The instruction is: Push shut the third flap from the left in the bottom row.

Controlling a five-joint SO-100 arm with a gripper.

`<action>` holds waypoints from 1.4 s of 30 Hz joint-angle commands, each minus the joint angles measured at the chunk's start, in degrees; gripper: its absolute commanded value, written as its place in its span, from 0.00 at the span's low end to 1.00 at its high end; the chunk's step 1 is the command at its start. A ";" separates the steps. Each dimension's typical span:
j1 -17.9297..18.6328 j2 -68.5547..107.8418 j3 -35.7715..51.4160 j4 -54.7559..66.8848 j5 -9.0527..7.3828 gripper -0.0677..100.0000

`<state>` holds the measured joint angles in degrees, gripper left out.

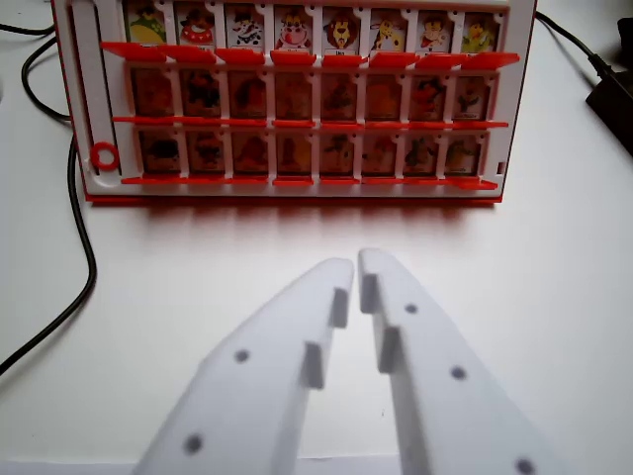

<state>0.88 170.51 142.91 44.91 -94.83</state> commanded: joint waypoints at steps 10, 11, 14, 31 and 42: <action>-4.92 -15.12 0.88 -11.07 -1.49 0.00; -4.92 -16.26 2.37 -13.10 -1.49 0.00; -5.01 -21.36 5.54 -19.34 -1.41 0.00; -8.09 -58.36 2.02 -55.46 -1.32 0.00; -8.17 -71.72 -4.22 -64.69 -2.29 0.00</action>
<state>-7.12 99.67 144.84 -17.05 -96.50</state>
